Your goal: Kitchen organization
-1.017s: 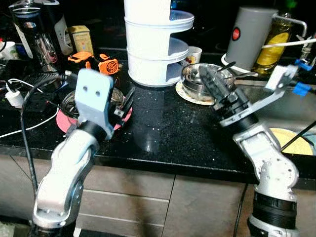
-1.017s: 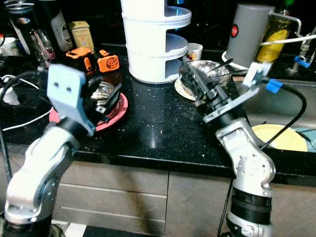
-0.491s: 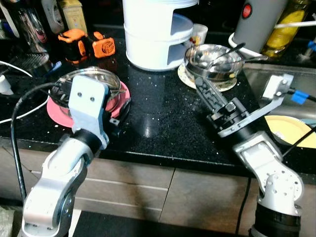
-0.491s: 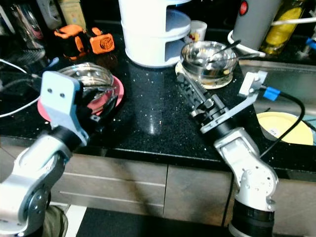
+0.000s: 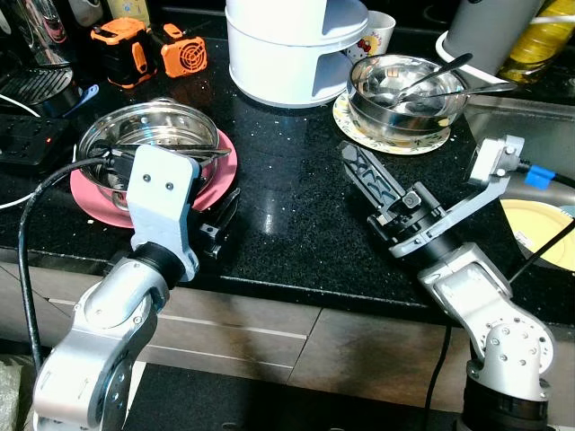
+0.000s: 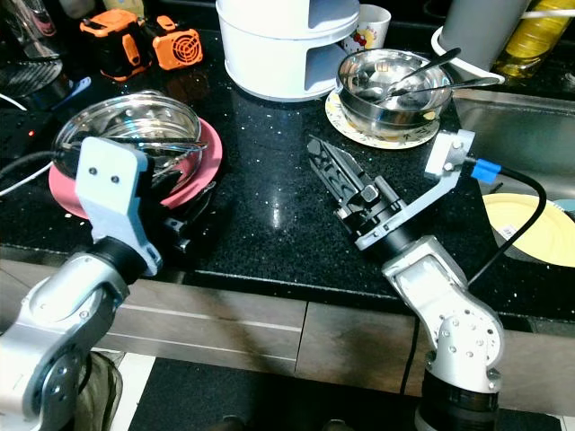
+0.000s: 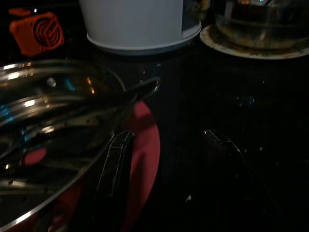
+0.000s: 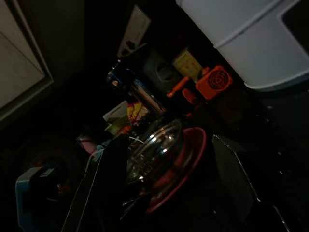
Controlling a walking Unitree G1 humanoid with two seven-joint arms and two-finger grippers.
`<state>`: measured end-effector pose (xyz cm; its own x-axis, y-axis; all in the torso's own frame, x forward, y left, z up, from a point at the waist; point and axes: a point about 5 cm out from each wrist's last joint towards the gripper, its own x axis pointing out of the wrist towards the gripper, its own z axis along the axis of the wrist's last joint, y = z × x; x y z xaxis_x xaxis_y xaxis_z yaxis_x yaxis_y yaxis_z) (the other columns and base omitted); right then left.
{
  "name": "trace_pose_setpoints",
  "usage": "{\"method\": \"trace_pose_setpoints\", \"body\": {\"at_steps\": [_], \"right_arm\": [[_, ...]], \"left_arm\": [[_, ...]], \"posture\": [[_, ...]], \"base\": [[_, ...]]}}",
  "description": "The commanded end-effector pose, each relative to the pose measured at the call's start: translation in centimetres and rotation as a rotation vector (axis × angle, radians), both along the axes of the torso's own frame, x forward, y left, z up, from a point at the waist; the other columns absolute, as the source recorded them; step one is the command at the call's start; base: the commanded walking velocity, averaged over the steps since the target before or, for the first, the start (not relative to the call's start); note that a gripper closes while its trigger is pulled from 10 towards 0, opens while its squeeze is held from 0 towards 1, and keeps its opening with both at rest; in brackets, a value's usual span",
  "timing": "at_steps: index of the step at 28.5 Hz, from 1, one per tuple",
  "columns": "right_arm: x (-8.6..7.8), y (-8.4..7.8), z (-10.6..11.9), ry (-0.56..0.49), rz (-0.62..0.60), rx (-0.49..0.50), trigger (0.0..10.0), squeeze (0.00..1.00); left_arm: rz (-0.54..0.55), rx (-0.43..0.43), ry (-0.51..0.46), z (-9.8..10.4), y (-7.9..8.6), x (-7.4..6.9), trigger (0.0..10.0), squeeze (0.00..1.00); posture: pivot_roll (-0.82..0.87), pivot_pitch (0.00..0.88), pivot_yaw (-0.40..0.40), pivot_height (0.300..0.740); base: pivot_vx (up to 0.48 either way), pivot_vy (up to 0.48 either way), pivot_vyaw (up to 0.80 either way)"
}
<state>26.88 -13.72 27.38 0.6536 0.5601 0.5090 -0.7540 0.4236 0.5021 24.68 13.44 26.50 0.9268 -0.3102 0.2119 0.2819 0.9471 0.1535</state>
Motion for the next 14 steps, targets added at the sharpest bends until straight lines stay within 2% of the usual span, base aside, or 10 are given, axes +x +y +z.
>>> {"method": "trace_pose_setpoints", "body": {"at_steps": [1, 7, 12, 14], "right_arm": [[-0.1, 0.3, 0.4, -0.021, 0.023, 0.016, 10.0, 0.0], [0.5, 0.5, 1.2, -0.08, 0.039, 0.044, 10.0, 0.0], [1.0, 0.5, 1.4, -0.105, 0.044, 0.056, 10.0, 0.0], [1.6, 0.4, 2.1, -0.155, 0.049, 0.066, 10.0, 0.0]], "left_arm": [[-0.008, 0.002, -0.009, 0.2, -0.2, 0.0, 10.0, 0.0], [0.006, 0.029, -0.097, 1.8, 0.0, 1.2, 10.0, 0.0], [0.013, 0.031, -0.132, 2.4, 0.1, 1.8, 10.0, 0.0], [0.017, 0.038, -0.192, 3.5, 0.1, 2.5, 10.0, 0.0]], "posture": [[0.01, 0.219, -0.024, 0.74], [0.02, 0.115, -0.021, 0.74], [0.02, 0.049, -0.019, 0.74], [0.03, 0.0, -0.018, 0.74]], "base": [[0.0, 0.0, 0.0], [0.0, 0.0, 0.0], [0.0, 0.0, 0.0], [0.0, 0.0, 0.0]]}}
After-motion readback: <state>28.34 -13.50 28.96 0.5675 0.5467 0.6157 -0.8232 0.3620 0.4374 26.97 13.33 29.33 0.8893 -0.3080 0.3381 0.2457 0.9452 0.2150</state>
